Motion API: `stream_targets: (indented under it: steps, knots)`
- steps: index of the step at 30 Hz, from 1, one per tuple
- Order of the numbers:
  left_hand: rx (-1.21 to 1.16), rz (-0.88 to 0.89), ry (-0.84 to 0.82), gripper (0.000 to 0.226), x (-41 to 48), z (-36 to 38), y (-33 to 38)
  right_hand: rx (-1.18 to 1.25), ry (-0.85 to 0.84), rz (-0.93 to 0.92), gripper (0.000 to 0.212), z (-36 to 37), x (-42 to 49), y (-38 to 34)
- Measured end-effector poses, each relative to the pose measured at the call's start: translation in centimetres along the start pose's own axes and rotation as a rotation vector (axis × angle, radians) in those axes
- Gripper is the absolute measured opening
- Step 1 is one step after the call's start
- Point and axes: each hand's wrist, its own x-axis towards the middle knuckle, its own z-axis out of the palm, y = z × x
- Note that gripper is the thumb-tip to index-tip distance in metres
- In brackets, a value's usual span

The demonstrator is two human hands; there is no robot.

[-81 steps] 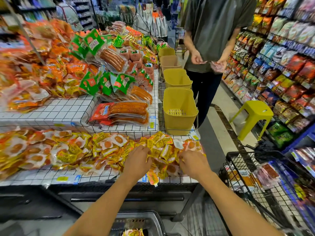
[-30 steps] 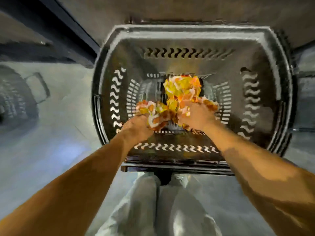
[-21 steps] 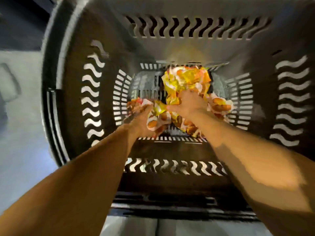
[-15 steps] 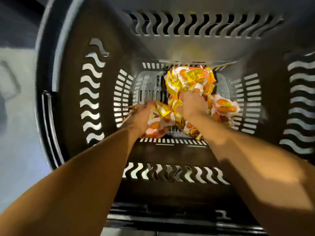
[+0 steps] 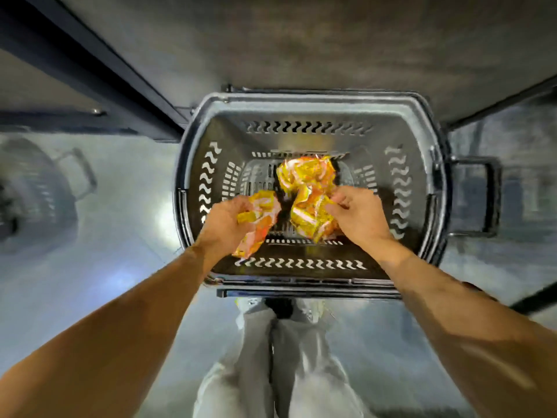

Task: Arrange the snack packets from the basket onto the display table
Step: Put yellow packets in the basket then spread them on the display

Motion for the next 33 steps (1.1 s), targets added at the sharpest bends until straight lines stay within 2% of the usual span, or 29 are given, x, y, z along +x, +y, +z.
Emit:
stream_targets:
  steps: [6, 9, 12, 17, 25, 33]
  knots:
    - [-0.23, 0.046, 0.123, 0.022, -10.9, -8.5, 7.0, 0.193, 0.023, -0.048, 0.034, -10.4, -8.0, -9.3]
    - [-0.275, 0.125, 0.177, 0.027, -16.8, -13.2, 11.3, 0.241, 0.065, -0.086, 0.032, -16.3, -11.9, -14.5]
    - [-0.32, 0.18, 0.241, 0.02, -22.1, -17.7, 15.5, 0.273, 0.104, -0.135, 0.024, -22.3, -15.7, -19.7]
    - [-0.392, 0.276, 0.345, 0.024, -29.7, -23.0, 21.2, 0.29, 0.182, -0.249, 0.029, -30.0, -21.5, -26.2]
    - [-0.355, 0.469, 0.483, 0.027, -36.1, -29.5, 26.9, 0.319, 0.246, -0.358, 0.016, -36.4, -27.3, -32.7]
    - [-0.262, 0.616, 0.576, 0.027, -39.0, -36.5, 29.7, 0.33, 0.296, -0.454, 0.02, -39.8, -27.8, -39.0]
